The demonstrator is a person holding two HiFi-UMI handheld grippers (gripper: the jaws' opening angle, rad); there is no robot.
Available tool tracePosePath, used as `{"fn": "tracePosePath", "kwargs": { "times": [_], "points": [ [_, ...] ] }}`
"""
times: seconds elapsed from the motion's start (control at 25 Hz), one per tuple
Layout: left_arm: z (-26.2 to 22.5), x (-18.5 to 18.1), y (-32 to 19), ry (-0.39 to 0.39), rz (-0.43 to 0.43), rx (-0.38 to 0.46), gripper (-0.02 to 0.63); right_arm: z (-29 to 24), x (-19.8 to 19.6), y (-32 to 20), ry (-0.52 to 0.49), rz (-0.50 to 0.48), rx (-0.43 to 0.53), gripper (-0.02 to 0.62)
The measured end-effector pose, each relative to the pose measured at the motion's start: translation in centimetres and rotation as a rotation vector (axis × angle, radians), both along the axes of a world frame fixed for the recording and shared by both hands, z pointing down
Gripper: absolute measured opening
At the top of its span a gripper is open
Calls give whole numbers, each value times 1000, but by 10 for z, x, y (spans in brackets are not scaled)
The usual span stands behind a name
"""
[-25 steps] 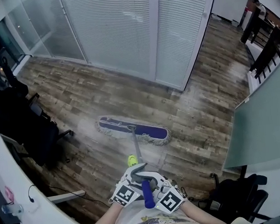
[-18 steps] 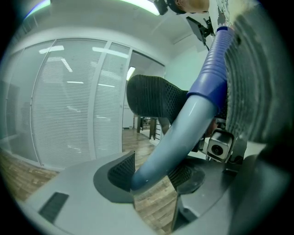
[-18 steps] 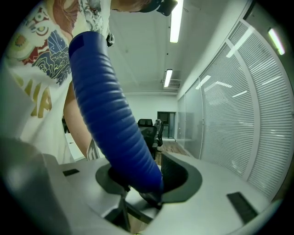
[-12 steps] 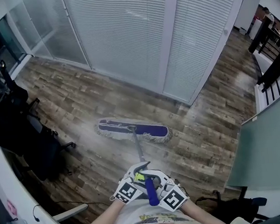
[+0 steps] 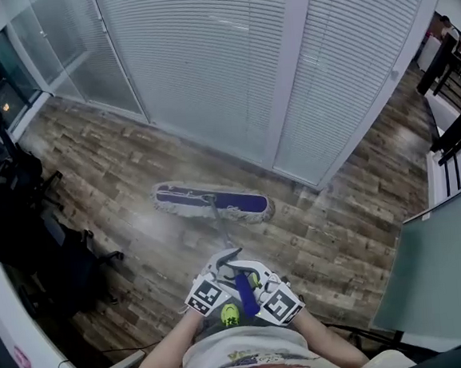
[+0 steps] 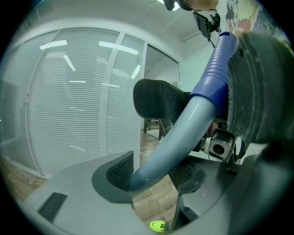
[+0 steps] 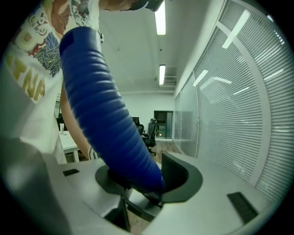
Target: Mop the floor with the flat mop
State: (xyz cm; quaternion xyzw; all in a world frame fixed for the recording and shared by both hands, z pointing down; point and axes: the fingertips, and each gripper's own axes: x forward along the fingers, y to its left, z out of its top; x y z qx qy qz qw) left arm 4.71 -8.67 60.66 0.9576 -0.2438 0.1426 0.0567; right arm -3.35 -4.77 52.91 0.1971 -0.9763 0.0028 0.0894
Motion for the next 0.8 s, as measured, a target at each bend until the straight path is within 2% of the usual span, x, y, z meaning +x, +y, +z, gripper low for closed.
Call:
{"fn": "tracePosePath", "kwargs": {
  "times": [0.2, 0.48, 0.64, 0.8],
  "points": [
    [11, 28, -123, -14, -18, -9, 204, 11, 31, -121, 4, -17, -52, 166],
    [30, 43, -257, -42, -34, -21, 216, 30, 54, -255, 13, -4, -81, 170],
    [27, 40, -276, -35, -88, -39, 219, 23, 54, -271, 4, -35, -72, 167],
    [28, 32, -244, -31, -95, -74, 221, 24, 45, -238, 43, -47, -32, 141]
  ]
}}
